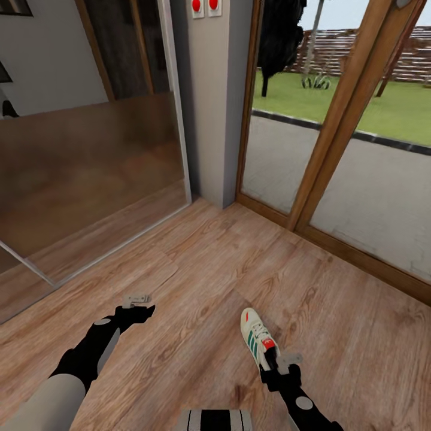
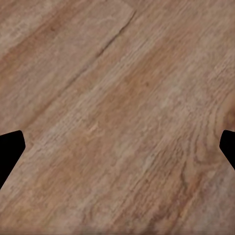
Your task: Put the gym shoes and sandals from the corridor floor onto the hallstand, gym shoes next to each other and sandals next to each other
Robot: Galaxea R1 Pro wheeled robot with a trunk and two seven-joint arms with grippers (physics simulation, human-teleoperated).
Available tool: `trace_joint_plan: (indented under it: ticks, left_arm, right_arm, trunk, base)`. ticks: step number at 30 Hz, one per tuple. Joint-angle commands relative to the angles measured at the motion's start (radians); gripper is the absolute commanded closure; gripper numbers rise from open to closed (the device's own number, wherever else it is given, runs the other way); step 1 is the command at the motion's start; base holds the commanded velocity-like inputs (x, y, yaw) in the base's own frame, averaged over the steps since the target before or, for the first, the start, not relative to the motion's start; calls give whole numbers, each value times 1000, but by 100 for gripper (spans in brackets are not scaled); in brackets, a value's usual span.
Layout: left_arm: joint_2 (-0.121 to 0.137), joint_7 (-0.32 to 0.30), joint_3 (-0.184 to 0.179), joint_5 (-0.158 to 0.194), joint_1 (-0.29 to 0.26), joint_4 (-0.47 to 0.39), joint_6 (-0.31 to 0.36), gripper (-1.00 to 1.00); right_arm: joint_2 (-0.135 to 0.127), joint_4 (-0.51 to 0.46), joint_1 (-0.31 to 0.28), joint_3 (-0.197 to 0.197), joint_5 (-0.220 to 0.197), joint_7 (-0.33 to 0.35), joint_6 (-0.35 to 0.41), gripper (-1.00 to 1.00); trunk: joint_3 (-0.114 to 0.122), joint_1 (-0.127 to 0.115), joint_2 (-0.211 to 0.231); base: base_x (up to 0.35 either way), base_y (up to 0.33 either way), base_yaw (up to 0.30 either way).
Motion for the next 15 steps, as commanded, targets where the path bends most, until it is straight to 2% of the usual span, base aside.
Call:
trace_joint_plan:
  ticks: [1,11,15]
  left_arm:
    - [0,-6,3,2,0,-2,7,-100]
    - [0,-8,3,2,1,-2,2,-100]
    - [0,-9,3,2,1,-2,-1,-100]
  right_arm:
    - [1,1,-1,-8,10,-1,-8,-100]
    - [-1,2,-1,-9,10,-3,-28,-100]
    - [-1,1,-1,-10,10,-3,-31,-100]
  trunk:
    - [-1,0,0]
    - [-3,0,0]
    - [-5,0,0]
  base:
    - [0,0,0]
    - [0,0,-2]
    - [0,0,-108]
